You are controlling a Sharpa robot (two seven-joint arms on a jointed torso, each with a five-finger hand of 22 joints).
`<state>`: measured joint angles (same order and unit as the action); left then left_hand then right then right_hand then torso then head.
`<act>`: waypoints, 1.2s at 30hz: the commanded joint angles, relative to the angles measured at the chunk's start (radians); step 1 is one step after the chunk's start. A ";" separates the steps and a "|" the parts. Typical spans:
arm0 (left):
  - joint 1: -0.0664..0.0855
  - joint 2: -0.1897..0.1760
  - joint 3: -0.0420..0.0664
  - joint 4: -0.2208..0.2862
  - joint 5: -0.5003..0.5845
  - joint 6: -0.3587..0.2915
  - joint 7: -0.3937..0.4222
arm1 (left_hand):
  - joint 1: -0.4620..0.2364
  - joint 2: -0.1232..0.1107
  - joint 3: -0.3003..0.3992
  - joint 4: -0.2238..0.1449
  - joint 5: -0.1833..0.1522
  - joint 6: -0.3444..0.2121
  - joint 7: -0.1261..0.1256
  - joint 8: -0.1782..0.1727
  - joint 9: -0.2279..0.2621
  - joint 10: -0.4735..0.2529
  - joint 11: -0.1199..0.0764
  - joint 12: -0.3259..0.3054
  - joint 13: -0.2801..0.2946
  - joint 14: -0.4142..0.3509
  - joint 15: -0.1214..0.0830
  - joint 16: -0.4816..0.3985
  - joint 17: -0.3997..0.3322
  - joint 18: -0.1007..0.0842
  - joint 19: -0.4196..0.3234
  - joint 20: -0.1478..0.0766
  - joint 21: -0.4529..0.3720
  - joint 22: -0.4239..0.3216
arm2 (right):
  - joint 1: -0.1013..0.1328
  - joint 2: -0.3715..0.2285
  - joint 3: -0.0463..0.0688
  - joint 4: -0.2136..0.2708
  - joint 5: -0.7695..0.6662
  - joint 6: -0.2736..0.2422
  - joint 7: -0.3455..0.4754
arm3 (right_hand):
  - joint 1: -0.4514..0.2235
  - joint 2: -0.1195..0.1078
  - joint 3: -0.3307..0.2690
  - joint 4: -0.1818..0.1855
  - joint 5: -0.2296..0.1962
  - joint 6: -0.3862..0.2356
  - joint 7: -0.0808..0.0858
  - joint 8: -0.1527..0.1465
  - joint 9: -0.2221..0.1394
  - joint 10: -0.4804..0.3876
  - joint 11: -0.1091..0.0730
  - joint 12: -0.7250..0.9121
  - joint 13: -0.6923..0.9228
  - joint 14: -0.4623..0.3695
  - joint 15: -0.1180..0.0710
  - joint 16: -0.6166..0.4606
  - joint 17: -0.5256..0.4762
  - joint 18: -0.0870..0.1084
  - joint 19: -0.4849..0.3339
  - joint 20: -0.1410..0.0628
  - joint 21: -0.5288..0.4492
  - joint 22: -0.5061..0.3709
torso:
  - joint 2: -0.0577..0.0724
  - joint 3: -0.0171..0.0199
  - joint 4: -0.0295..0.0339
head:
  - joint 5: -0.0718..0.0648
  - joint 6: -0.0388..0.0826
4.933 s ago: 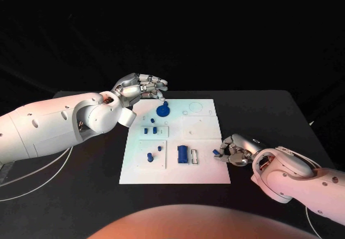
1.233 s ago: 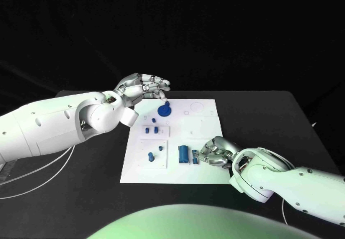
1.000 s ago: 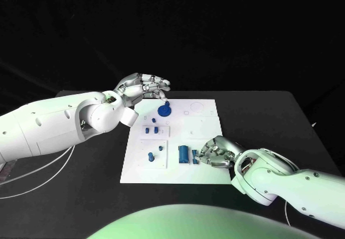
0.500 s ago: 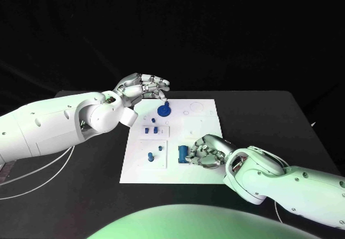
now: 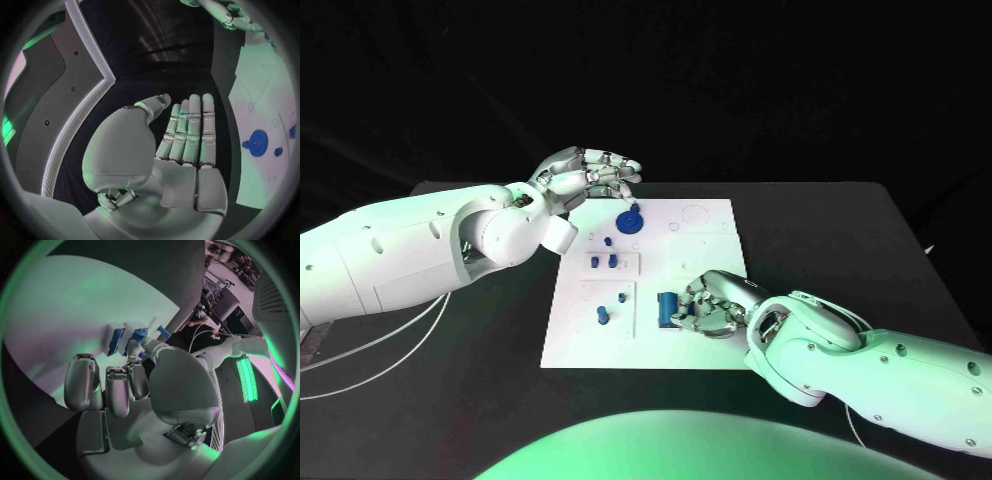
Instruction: Assemble the parts on the task board
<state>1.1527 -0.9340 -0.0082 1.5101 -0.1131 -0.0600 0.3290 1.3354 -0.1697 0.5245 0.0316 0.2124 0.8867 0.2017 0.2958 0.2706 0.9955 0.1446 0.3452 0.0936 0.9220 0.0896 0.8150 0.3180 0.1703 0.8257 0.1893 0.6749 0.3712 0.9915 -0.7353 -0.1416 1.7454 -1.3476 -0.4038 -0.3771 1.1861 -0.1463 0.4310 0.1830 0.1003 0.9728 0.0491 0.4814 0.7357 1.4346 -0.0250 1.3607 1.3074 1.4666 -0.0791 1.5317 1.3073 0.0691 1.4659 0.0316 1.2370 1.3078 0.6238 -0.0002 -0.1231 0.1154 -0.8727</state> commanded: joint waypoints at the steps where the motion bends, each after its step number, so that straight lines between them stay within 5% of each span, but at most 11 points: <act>1: 0.000 0.002 0.001 0.002 -0.003 0.017 0.006 | 0.001 0.012 0.002 0.002 0.005 -0.005 0.001 0.000 0.001 -0.004 0.000 0.005 0.001 -0.009 -0.002 0.003 0.001 0.010 0.005 0.002 -0.003 -0.001 | -0.001 0.005 0.000 -0.007 -0.038 0.021 -0.022 | 0.011 0.002 0.001 -0.008 -0.005 0.008 -0.003 0.006 -0.001 0.008 0.001 0.004 0.077 0.088 -0.006 0.005 0.181 -0.010 0.029 -0.007 0.003 0.185 | 0.000 0.0009 -0.0007 | 0.001 0.000; 15: 0.000 0.001 0.001 0.002 -0.003 0.016 0.006 | 0.001 0.012 0.002 0.002 0.005 -0.005 0.001 0.000 0.001 -0.004 0.000 0.005 0.001 -0.009 -0.002 0.003 0.001 0.010 0.005 0.002 -0.003 -0.001 | -0.002 -0.012 0.000 -0.006 -0.058 -0.033 -0.015 | 0.008 0.004 0.005 -0.006 -0.004 0.008 -0.002 0.005 -0.003 0.007 0.001 0.002 0.075 0.087 -0.006 0.005 0.180 -0.008 0.027 -0.008 -0.006 0.182 | -0.001 0.0006 -0.0008 | 0.007 0.000; 20: 0.000 0.000 0.000 0.000 -0.003 0.015 0.006 | 0.001 0.012 0.002 0.002 0.005 -0.005 0.001 0.000 0.001 -0.004 0.000 0.005 0.001 -0.009 -0.002 0.003 0.001 0.010 0.005 0.002 -0.003 -0.001 | 0.003 -0.049 0.001 0.015 0.017 -0.095 0.072 | -0.002 -0.008 0.004 -0.001 0.009 -0.018 0.010 -0.011 -0.010 -0.016 0.010 -0.028 0.051 0.085 0.000 -0.001 0.168 -0.004 0.018 -0.005 -0.036 0.175 | -0.004 -0.0014 -0.0029 | 0.008 0.000; 23: 0.000 0.001 0.000 -0.005 -0.002 0.013 0.009 | 0.001 0.012 0.002 0.002 0.005 -0.005 0.001 0.000 0.001 -0.004 0.000 0.005 0.001 -0.009 -0.002 0.003 0.001 0.010 0.005 0.002 -0.003 -0.001 | 0.017 -0.078 0.002 0.014 0.138 -0.103 0.214 | -0.003 -0.011 0.003 0.000 0.021 -0.049 0.027 -0.032 -0.018 -0.028 0.025 -0.038 0.044 0.082 0.012 -0.007 0.155 0.002 0.006 0.004 -0.079 0.165 | -0.008 -0.0046 -0.0057 | 0.008 0.000; 28: 0.000 0.009 -0.005 -0.026 0.006 0.003 0.022 | -0.002 0.011 0.001 0.005 0.005 -0.006 0.002 0.000 0.003 -0.006 0.000 0.007 0.002 -0.009 -0.001 0.004 0.002 0.010 0.005 0.002 -0.006 -0.002 | 0.045 -0.114 0.002 -0.019 0.410 -0.086 0.434 | 0.017 -0.006 0.010 -0.014 0.031 -0.082 0.045 -0.057 -0.026 -0.064 0.041 -0.075 0.014 0.077 0.026 -0.016 0.136 0.010 -0.011 0.015 -0.132 0.153 | -0.020 -0.0119 -0.0126 | 0.008 0.019; 34: -0.010 0.026 -0.011 -0.061 0.031 -0.032 0.061 | -0.009 0.011 -0.001 0.010 0.004 -0.008 0.001 0.000 0.003 -0.005 0.000 0.008 0.003 -0.011 0.000 0.003 0.002 0.009 0.004 0.003 -0.009 -0.003 | 0.076 -0.112 0.010 -0.139 0.737 -0.064 0.629 | 0.054 0.011 0.035 -0.048 0.043 -0.134 0.078 -0.110 -0.049 -0.193 0.069 -0.216 -0.107 0.049 0.051 -0.062 0.051 0.039 -0.074 0.039 -0.319 0.106 | -0.040 -0.0253 -0.0225 | 0.004 0.057; 36: -0.019 0.036 -0.011 -0.079 0.054 -0.057 0.085 | -0.013 0.010 0.000 0.015 0.004 -0.012 -0.001 -0.001 0.004 -0.003 -0.001 0.012 0.004 -0.026 0.002 -0.010 -0.003 0.008 -0.005 0.007 -0.023 -0.011 | 0.091 -0.097 0.013 -0.201 0.872 -0.057 0.688 | 0.063 0.015 0.055 -0.066 0.044 -0.141 0.090 -0.137 -0.072 -0.335 0.080 -0.392 -0.262 0.005 0.062 -0.127 -0.059 0.067 -0.139 0.052 -0.503 0.054 | -0.047 -0.0270 -0.0235 | 0.003 0.075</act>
<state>1.1375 -0.9038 -0.0197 1.4397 -0.0990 -0.0776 0.3552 1.3301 -0.1644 0.5258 0.0417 0.2123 0.8815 0.1997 0.2958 0.2737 0.9955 0.1446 0.3537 0.0965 0.9016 0.0910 0.8099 0.3172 0.1703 0.8242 0.1908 0.6578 0.3627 1.0757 -0.8399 -0.1303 1.5706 -0.7734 -0.4760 0.1271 1.2403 -0.1315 0.4819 0.1236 0.1415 0.8329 0.1350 0.3513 0.6699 1.1390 0.0526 1.0175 1.0878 1.4666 -0.0248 1.4226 1.2713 0.1254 1.3449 0.0806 0.7854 1.3073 0.5896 -0.0209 -0.1428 0.1206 -0.8179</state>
